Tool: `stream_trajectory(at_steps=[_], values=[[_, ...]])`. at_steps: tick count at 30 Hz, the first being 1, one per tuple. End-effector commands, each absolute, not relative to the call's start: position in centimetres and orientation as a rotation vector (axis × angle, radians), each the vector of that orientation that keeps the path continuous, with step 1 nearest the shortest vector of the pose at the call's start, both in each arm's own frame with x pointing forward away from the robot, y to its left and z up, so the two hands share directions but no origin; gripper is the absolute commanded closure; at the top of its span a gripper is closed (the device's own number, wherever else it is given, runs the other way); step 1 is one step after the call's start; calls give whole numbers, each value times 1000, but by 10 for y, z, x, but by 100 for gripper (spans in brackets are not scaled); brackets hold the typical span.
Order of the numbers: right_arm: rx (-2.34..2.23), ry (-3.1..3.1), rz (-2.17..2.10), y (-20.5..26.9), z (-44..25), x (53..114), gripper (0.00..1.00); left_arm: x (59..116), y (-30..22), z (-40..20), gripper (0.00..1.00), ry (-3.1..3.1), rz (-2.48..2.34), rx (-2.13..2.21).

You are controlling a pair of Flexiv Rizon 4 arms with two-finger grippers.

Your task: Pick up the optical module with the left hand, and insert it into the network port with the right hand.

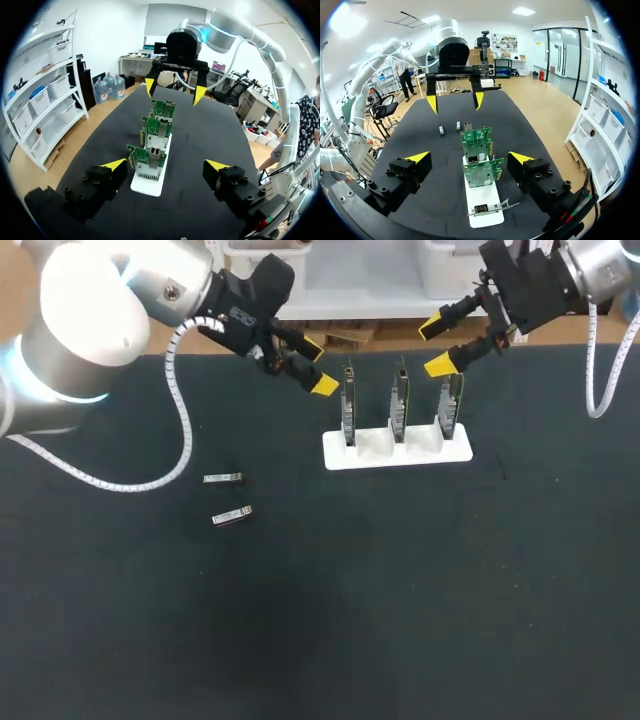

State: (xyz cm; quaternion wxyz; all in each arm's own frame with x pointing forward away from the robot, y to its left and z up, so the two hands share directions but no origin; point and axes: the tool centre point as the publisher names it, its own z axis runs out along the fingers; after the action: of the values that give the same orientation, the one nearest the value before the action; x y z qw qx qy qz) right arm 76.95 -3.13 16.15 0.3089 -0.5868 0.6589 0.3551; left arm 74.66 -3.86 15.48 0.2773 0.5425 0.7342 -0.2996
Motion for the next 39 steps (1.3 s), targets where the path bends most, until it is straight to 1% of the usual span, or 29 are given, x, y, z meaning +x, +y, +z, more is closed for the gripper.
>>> stream_trajectory(at_steps=[1, 9, 18, 27, 39], values=[[-1550, 1742, 935, -31, 162, 769, 0, 724, -20, 166, 0, 2040, -714, 1460], [-1550, 1742, 935, -31, 162, 769, 0, 696, 12, 163, 0, 2294, -518, 1513], [-1550, 1742, 935, -31, 162, 769, 0, 672, 41, 128, 0, 2512, -369, 1505], [-1550, 1742, 935, -31, 162, 769, 0, 666, 65, 111, 0, 2647, -311, 1571], [-1550, 1742, 935, -31, 162, 769, 0, 665, 87, 91, 0, 2705, -272, 1858]])
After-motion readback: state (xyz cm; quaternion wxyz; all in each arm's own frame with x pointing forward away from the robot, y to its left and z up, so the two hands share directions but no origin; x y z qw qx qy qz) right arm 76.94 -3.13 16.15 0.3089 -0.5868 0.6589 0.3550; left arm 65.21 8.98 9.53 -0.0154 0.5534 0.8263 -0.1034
